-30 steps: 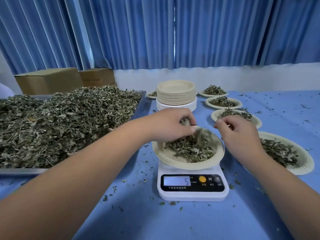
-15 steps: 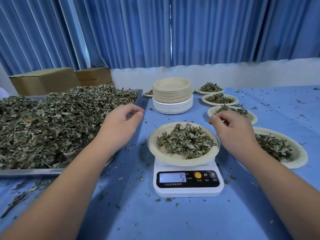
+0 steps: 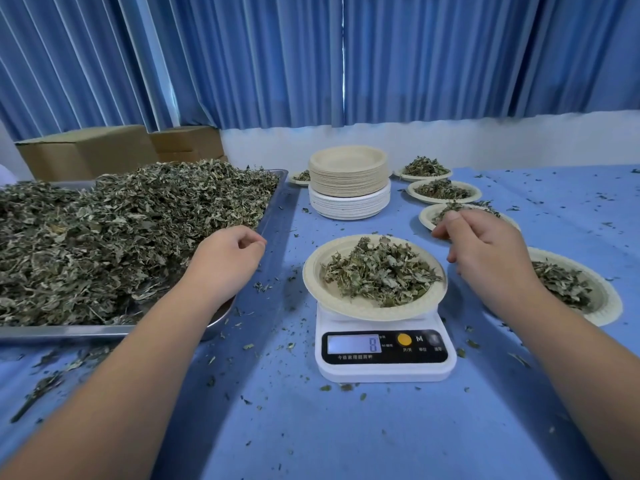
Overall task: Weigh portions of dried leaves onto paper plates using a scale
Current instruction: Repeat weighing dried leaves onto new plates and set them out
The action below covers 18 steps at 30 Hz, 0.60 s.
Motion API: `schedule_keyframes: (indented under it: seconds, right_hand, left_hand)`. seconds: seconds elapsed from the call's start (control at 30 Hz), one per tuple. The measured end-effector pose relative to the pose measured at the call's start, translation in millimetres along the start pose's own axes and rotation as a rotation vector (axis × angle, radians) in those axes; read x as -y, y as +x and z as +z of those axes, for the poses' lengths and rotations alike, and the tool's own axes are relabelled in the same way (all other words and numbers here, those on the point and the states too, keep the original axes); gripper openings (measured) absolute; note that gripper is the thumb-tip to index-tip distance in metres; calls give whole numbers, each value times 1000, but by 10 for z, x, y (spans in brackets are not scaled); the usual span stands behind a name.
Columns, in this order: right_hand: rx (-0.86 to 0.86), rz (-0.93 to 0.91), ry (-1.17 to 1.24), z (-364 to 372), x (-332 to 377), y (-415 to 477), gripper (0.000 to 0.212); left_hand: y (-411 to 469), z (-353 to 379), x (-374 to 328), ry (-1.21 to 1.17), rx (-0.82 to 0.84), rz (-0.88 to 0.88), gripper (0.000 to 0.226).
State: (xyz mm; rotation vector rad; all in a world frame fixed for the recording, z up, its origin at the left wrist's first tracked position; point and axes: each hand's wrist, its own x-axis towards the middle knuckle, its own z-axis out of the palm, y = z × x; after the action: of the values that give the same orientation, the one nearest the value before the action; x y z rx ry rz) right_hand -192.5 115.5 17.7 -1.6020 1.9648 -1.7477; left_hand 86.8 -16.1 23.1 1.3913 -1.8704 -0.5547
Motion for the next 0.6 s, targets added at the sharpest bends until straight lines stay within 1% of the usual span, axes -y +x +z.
schedule_keyframes:
  seconds: [0.17,0.23,0.3,0.37,0.43,0.47,0.53,0.6]
  right_hand:
    - [13,-3,-53,-2,-3,-3,32]
    - [12,-6,-66,8,6,-3,31]
    - [10,-8,-75,20,16,-4,30]
    - [12,-12,-77,29,27,-7,30]
    - [11,-21,-77,30,31,-9,30]
    - [9,-27,-80,31,31,-9,29]
    - [6,-40,-89,29,31,-7,29]
    - [6,-48,-107,34,30,-4,30]
  left_hand:
    - [-40,-13,-45,8,9,6,16]
    - [-60,-32,-75,74,-6,41,15]
    - [-106,-45,-147,119,-67,171,13]
    - [-207,-43,-292,58,-94,355,11]
    - [-338,-6,-454,4,-30,495,9]
    - [-396,23,-522,0,24,537,11]
    - [-477,83,-626,25,142,568,20]
    - [-510,137,-696,62,244,559,29]
